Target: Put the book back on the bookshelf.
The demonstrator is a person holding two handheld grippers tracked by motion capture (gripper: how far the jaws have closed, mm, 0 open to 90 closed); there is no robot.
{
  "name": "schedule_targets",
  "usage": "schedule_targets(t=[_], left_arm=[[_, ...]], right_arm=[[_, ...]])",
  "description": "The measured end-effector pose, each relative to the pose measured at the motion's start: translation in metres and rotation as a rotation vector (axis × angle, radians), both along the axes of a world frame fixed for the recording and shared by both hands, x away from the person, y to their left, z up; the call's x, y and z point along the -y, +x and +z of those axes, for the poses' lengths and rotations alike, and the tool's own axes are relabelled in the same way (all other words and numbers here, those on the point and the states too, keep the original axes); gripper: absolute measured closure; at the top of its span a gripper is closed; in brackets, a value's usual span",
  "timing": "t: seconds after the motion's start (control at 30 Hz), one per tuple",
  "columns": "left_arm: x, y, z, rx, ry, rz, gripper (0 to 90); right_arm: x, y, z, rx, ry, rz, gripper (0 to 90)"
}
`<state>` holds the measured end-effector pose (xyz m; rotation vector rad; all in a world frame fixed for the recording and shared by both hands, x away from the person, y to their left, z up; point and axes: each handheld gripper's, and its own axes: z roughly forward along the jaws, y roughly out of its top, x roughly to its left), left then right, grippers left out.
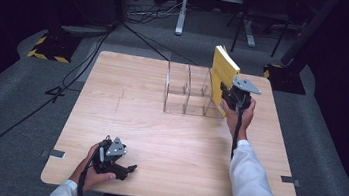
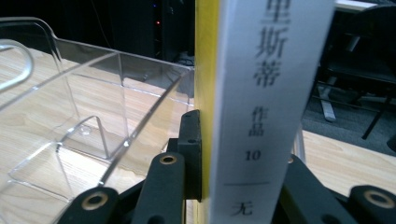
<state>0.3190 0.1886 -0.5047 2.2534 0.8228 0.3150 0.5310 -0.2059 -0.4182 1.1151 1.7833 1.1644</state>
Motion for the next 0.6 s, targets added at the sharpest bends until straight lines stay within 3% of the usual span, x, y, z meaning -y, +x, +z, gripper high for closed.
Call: schedule_targets(t=[0.6], left_arm=[[-0.0001, -0.0006, 0.0002, 0.004, 0.005, -0.007, 17.0]], right_arm=[[0.0045, -0.0044, -0.0010, -0.016, -0.011, 0.023, 73.6]])
